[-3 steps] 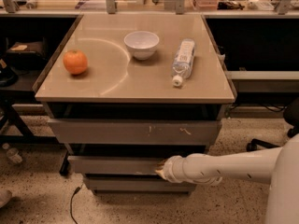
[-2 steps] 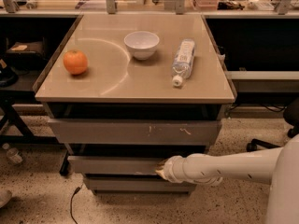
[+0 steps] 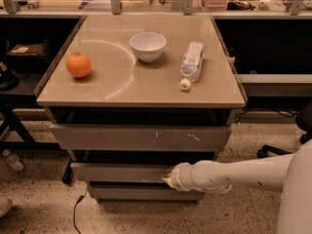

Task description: Close middle drawer

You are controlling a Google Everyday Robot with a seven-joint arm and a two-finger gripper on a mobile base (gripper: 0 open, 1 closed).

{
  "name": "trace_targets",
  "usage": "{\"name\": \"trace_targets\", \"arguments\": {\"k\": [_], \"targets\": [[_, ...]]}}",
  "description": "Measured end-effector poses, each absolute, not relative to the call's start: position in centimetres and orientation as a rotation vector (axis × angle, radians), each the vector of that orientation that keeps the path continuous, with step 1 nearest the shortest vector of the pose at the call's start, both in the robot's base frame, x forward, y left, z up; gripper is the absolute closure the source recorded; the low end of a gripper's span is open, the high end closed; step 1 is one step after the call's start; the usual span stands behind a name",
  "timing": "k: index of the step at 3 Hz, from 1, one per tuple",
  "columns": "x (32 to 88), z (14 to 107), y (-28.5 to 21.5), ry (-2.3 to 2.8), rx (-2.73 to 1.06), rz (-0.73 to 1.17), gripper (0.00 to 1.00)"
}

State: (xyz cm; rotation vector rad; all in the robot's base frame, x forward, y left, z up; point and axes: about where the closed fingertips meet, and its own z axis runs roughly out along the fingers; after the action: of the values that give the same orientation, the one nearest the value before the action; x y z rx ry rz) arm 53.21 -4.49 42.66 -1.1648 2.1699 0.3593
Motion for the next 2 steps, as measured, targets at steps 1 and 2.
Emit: {"name": "trace_targets", "arguments": {"k": [1, 2], "targets": [[53.21, 42.66, -4.48, 2.17, -1.165, 0.359, 0.13], [53.21, 42.66, -4.48, 2.17, -1.165, 0.359, 0.0]]}}
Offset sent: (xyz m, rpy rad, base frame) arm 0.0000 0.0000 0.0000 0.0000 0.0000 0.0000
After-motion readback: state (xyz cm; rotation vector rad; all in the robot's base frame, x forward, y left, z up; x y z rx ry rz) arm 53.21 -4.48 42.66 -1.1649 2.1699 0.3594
